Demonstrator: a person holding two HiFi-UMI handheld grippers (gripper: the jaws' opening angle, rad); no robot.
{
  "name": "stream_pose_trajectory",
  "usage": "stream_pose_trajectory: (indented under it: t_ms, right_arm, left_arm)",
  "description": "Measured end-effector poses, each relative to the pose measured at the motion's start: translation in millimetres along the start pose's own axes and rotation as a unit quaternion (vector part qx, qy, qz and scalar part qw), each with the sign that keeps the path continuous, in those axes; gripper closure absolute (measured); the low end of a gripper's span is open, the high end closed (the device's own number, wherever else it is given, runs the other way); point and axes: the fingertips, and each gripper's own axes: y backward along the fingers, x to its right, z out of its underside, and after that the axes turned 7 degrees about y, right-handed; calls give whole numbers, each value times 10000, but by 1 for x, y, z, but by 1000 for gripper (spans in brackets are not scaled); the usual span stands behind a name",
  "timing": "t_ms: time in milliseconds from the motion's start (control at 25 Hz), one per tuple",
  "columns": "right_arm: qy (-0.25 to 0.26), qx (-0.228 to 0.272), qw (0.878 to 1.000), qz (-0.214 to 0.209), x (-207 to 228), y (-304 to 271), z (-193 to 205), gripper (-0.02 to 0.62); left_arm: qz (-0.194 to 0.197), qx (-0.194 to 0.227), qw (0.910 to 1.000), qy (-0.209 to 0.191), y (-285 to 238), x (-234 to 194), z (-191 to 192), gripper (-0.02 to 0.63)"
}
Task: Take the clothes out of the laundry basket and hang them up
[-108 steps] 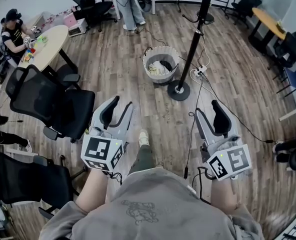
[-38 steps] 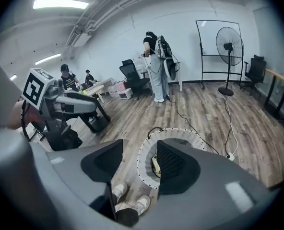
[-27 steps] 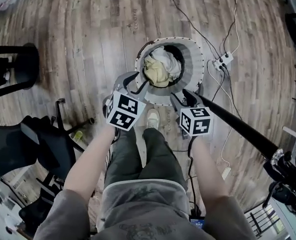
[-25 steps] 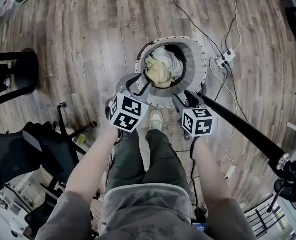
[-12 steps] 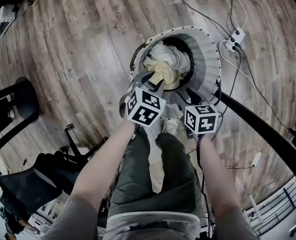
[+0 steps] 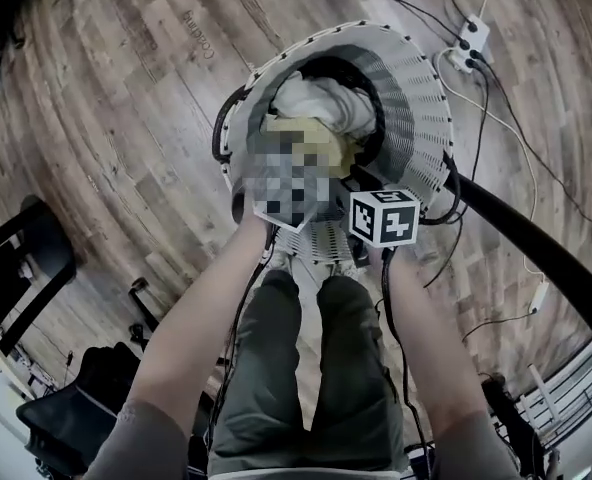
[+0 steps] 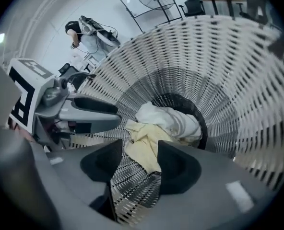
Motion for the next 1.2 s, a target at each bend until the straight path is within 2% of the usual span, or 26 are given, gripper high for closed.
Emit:
stream_pose_trajectory:
  t_ms: [160,240,400,520,720,880,960,1000,1040,1080,1200]
  right_arm:
    - [-87,3,10000,-14,17,-30,3,339]
    - [81,-170,9998,51,24,-46,9,345]
    - [478,-688,9963,186,36,-79,35,347]
    - [730,-857,9935,145,37,-99,40,347]
    - [647,-1095,9918,143,42,-120,54,351]
    - [584,-1291,9898,173,49,-136,69,356]
    - [388,-1360,9899,117,52,-141,73,386]
    - [311,-1342,9904,107,53,-142,72,427]
    - [248,-1284,9913,138,54,-141,71,514]
    - [168,-1195,9925,200,56,-139,69,554]
    - [-296,-890,9952,267,58,-129,63,557]
  left_arm:
    - [80,-214,9992,-324,-36,-1,8,454]
    - [30,-366,9984,-425,-56,-6,15,453]
    - [-41,-688,9970,-352,-84,-19,37,454]
    - [-39,-971,9938,-538,-102,-22,54,454]
    - [-98,-1142,9925,-437,-120,-29,71,462]
    - [-195,-1180,9924,-292,-129,-36,81,517]
    - [-212,-1134,9931,-196,-133,-40,81,575]
    - [-211,-1095,9936,-161,-133,-41,81,593]
    - [-208,-1047,9942,-136,-133,-42,81,598]
    - [-207,-997,9947,-111,-132,-42,82,600]
    - [-189,-810,9964,135,-125,-43,79,601]
